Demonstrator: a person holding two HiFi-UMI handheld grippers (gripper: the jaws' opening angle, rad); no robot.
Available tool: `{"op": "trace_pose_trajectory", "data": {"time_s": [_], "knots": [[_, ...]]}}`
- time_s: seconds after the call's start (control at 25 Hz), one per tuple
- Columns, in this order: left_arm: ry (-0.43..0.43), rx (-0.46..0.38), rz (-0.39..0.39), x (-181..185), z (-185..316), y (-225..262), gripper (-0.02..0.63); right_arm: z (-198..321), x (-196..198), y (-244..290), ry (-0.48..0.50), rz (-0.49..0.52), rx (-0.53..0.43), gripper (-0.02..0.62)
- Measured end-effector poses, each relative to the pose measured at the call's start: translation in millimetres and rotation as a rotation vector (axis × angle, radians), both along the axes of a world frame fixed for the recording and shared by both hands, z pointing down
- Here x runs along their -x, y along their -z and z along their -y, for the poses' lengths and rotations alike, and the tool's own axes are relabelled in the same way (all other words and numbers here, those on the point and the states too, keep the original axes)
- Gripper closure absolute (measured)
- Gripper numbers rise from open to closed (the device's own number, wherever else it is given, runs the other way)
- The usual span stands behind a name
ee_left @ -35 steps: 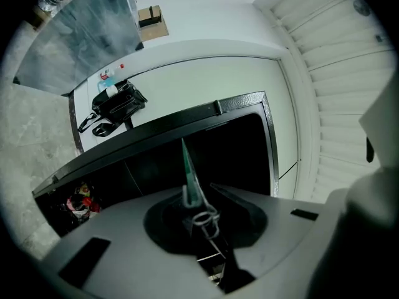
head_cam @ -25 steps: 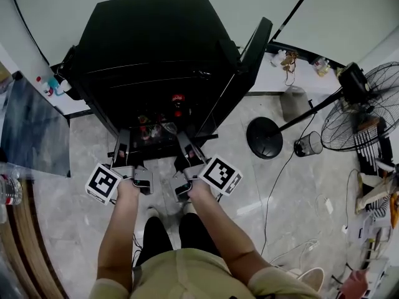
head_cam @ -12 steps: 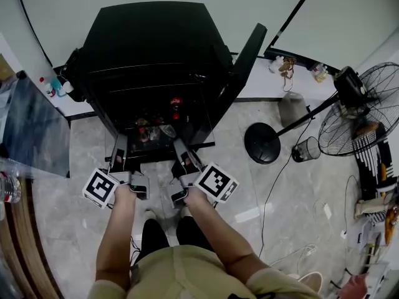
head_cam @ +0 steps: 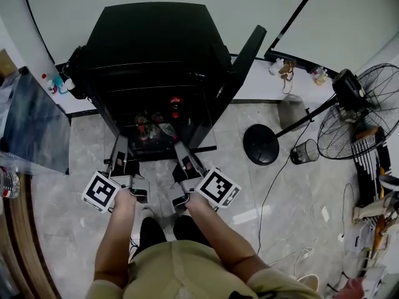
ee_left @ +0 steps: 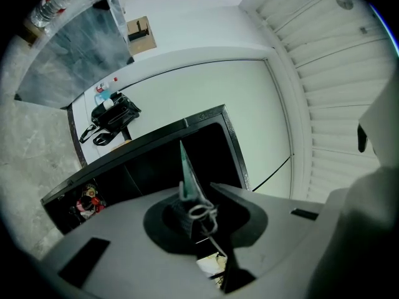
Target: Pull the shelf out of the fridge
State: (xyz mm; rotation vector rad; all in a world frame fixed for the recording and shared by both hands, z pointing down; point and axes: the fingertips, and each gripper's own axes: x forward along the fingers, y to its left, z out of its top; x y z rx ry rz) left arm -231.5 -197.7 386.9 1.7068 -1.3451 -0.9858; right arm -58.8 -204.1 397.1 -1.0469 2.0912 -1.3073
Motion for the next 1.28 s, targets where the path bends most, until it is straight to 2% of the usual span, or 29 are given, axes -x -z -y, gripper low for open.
{"op": "trace_pose_trajectory", "data": {"time_s": [0.32,0.64,1.08,1.28], "knots": [[0.029,-0.006,0.063,-3.0,-20.8,12.6,0.543,-18.8,-2.4,15.3,0.016,-0.001,-0.029,0.515],[0.053,-0.021,0.086,-4.6,-40.2,24.4,0.543,-34.6,-3.9,28.8,0.045,-0.018,-0.052,0.516],[0.083,-0.036,0.188,0.4,-62.3,43.6,0.535,-52.0,2.8,43.7,0.083,-0.018,-0.078,0.515],[0.090,-0.043,0.206,3.0,-70.4,49.1,0.532,-59.0,5.2,49.1,0.091,-0.019,-0.086,0.515]]}}
